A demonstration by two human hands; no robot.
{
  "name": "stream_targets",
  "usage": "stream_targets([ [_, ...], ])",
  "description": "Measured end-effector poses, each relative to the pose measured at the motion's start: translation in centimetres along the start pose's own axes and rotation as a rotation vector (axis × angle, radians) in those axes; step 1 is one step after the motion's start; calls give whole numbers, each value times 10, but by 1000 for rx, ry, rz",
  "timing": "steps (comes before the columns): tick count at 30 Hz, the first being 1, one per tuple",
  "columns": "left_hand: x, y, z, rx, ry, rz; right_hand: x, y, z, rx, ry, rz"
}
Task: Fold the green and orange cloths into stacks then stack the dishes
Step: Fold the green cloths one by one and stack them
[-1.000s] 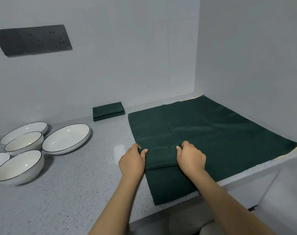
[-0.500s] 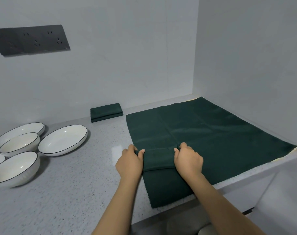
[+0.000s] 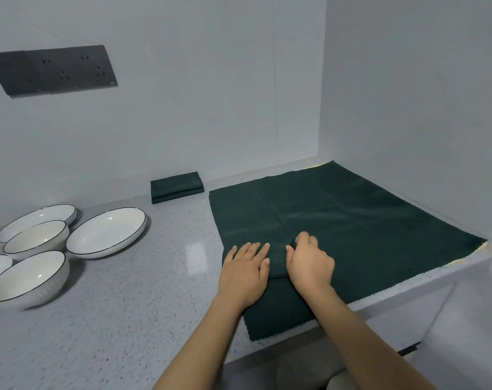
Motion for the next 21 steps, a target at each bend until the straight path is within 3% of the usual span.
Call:
stream_targets([
  [4,-1,1,0,-9,-13,22,10,-23,-4,328,205,35],
  [5,0,-1,0,-8,-14,22,8,-30,-9,428,181,43],
  [7,0,-2,2,-4,-24,22,-2,-40,-19,516,-17,28],
  [9,-2,-1,1,-3,-43,23,-18,-35,-23,491,-216,-2],
  [11,-3,-2,0,1,-62,19,-26,-26,-22,428,-316,-24],
  [16,-1,-43,-13,130,-128,-42,-28,-9,-18,299,-404,-25],
  [21,4,-60,-14,133,-204,-50,-29,-6,-9,296,-495,-68],
])
Point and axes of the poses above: each hand's wrist, its own z-axis towards the middle knuckle, its own x-axis out of the back of the hand, y = z × x, the point moved 8 cm from there along z, towards the middle knuckle, and after that the axes turned 9 degrees about y, right-handed, at the moved point
